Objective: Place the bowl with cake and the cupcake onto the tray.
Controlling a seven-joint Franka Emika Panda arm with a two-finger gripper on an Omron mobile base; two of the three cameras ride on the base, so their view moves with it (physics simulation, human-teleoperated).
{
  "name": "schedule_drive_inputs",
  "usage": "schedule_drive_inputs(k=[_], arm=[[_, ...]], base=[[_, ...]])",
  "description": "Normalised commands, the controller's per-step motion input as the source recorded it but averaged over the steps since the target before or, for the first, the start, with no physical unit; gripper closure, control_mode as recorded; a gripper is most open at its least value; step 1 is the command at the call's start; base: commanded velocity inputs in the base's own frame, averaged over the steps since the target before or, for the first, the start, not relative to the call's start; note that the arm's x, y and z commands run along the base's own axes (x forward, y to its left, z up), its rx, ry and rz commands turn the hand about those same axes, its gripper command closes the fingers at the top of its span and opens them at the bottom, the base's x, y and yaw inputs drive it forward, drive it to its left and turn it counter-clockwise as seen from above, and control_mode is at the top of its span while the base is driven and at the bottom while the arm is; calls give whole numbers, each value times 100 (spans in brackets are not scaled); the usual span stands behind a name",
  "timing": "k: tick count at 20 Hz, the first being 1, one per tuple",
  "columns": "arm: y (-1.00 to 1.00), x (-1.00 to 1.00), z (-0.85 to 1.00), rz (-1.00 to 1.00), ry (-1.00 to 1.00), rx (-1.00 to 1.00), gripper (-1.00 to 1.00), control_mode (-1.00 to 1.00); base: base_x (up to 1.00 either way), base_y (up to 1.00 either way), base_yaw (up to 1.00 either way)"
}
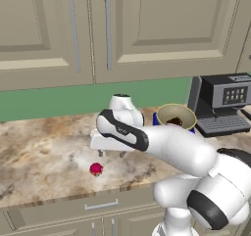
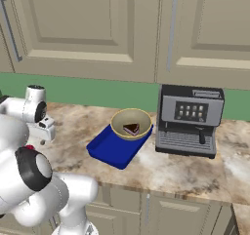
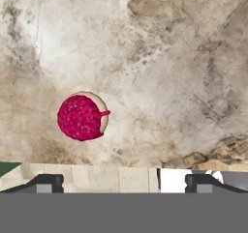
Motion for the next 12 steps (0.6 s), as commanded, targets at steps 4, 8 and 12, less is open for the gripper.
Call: schedule_drive_inputs(k=[4,8,12], arm=[[41,-3,-8,11,-2,-2,-100,-100],[32,12,-18,4,-5,-3,-100,-100],[36,19,-26,6,-4,-7,-100,-100]], base=[[0,0,0],[0,0,0],[0,0,0]])
